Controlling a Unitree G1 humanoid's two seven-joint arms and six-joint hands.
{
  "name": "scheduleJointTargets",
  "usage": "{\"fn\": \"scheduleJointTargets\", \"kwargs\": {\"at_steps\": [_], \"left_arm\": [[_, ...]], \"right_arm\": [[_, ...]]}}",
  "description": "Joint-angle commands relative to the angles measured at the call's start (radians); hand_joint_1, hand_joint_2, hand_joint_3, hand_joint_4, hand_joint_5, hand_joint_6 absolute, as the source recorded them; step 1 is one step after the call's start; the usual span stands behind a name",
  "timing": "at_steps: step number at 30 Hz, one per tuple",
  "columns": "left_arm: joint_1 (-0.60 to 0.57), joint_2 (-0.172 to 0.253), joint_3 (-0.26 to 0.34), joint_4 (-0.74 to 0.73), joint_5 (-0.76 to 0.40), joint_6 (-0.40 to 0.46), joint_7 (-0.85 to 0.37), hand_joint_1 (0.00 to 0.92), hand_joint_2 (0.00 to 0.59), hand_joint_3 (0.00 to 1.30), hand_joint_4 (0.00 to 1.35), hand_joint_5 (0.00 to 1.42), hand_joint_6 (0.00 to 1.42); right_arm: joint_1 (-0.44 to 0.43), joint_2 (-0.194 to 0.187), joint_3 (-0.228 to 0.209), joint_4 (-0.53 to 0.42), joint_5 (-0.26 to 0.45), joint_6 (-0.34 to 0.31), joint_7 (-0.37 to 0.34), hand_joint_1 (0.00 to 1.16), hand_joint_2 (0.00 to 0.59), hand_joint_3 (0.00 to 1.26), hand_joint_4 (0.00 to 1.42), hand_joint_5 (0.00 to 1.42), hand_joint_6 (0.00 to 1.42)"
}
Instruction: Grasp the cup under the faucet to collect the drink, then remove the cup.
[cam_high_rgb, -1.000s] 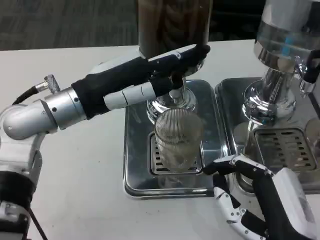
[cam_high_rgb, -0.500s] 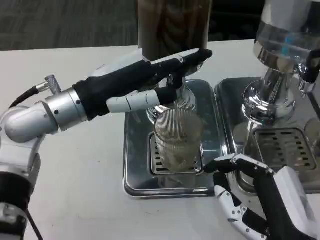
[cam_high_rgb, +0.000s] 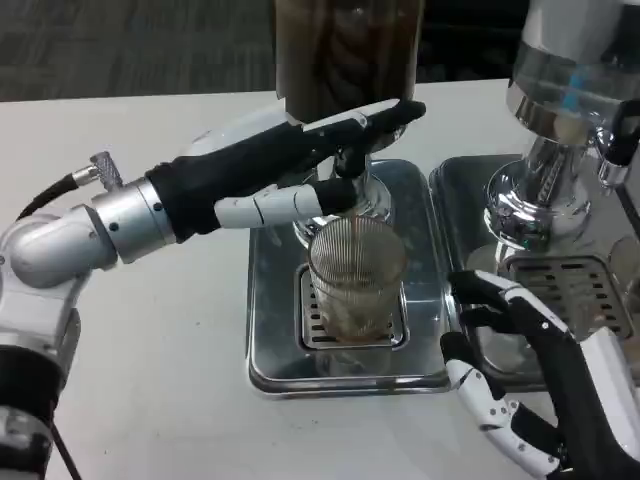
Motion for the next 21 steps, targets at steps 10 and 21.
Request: {"fn": "scheduleJointTargets", "kwargs": {"at_steps": [10, 21], "left_arm": [[0.036, 0.029, -0.032, 0.023, 0.075, 0.002, 0.013, 0.000, 0.116, 0.07, 0.00, 0.02, 0.00], [0.038, 0.038, -0.031, 0.024, 0.075, 0.003, 0.020, 0.000, 0.115, 0.07, 0.00, 0.02, 0.00]], "right_arm": [[-0.068, 0.000, -0.008, 0.027, 0.177, 0.043, 0.143, 0.58, 0.237, 0.04, 0.11, 0.20, 0.24], [-0.154, 0.010, 0.001, 0.086, 0.233, 0.125, 0.230, 0.60, 0.224, 0.00, 0.03, 0.10, 0.13]]}}
